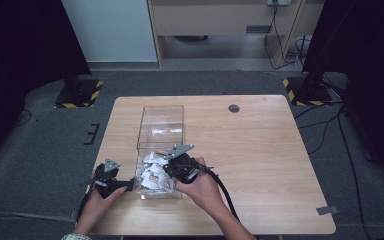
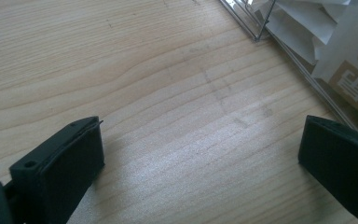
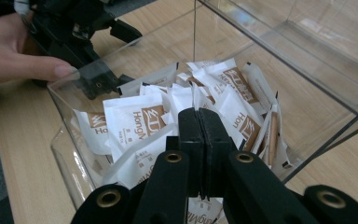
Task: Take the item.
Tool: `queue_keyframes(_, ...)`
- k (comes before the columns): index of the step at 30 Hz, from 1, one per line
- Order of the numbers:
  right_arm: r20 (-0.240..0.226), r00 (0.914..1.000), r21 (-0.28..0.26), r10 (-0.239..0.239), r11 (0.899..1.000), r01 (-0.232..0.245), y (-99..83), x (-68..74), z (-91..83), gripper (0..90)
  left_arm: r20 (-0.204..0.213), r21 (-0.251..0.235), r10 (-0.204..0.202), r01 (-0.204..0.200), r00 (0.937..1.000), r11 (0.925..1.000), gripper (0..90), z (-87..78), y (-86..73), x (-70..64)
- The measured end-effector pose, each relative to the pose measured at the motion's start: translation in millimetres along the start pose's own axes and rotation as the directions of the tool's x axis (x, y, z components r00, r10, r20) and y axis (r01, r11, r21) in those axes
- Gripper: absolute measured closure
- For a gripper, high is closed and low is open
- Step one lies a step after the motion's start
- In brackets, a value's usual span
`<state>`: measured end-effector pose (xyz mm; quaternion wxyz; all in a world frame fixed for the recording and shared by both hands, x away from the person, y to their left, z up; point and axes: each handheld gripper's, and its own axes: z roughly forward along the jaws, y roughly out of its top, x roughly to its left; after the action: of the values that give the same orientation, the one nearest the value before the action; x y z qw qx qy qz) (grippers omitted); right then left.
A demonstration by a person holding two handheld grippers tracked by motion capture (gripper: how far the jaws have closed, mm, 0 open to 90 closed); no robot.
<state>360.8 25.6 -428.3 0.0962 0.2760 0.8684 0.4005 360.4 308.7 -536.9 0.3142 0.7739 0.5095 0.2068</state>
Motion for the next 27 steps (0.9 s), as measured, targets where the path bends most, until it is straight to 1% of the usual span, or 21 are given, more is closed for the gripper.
queue_keyframes(4, 0.004, 0.9999, -0.006, -0.013, 1.0, 0.013, 4.2, -0.3, -6.0, 89.1, 0.0, 0.0, 0.0, 0.0, 1.0, 1.0, 0.0, 0.0, 0.0, 0.0)
queue_keyframes(6, 0.003, 0.9999, -0.008, -0.011, 1.0, 0.012, 4.6, -1.0, -7.1, 89.2, 0.0, 0.0, 0.0, 0.0, 1.0, 1.0, 0.0, 0.0, 0.0, 0.0)
queue_keyframes(9, 0.011, 0.9999, -0.024, -0.005, 1.0, 0.005, 7.1, -5.2, -15.1, 89.1, 0.001, 0.0, 0.001, -0.001, 1.0, 1.0, 0.0, 0.2, 0.1, 0.0)
queue_keyframes(10, 0.011, 0.9999, -0.024, -0.005, 1.0, 0.005, 7.1, -5.2, -15.1, 89.1, 0.001, 0.0, 0.001, -0.001, 1.0, 1.0, 0.0, 0.2, 0.1, 0.0)
queue_keyframes(12, 0.015, 0.9999, -0.036, -0.003, 0.999, 0.004, 9.3, -7.3, -21.1, 89.2, 0.001, 0.0, 0.001, -0.001, 1.0, 1.0, 0.0, 0.2, 0.1, 0.0)
queue_keyframes(13, 0.018, 0.9998, -0.052, 0.001, 0.999, 0.0, 11.8, -9.5, -28.0, 89.2, 0.001, 0.0, 0.001, -0.001, 1.0, 1.0, 0.0, 0.2, 0.1, 0.0)
queue_keyframes(14, 0.02, 0.9998, -0.062, 0.002, 0.998, 0.0, 13.2, -10.4, -31.4, 89.2, 0.001, 0.0, 0.001, -0.001, 1.0, 1.0, 0.0, 0.2, 0.1, 0.0)
queue_keyframes(15, 0.02, 0.9998, -0.062, 0.002, 0.998, 0.0, 13.2, -10.4, -31.4, 89.2, 0.001, 0.0, 0.001, -0.001, 1.0, 1.0, 0.0, 0.2, 0.1, 0.0)
queue_keyframes(19, 0.027, 0.9996, -0.089, 0.007, 0.996, -0.004, 17.1, -13.8, -42.9, 89.2, 0.001, 0.0, 0.001, -0.001, 1.0, 1.0, 0.0, 0.2, 0.1, 0.0)
queue_keyframes(22, 0.034, 0.9994, -0.09, 0.009, 0.996, -0.006, 16.9, -17.6, -47.7, 89.2, 0.001, -0.001, 0.001, -0.001, 1.0, 1.0, 0.0, 0.2, 0.1, 0.0)
queue_keyframes(27, 0.045, 0.999, -0.088, 0.008, 0.996, -0.004, 15.4, -22.1, -50.4, 89.2, 0.002, 0.0, 0.001, -0.001, 1.0, 1.0, 0.0, 0.2, 0.1, 0.0)
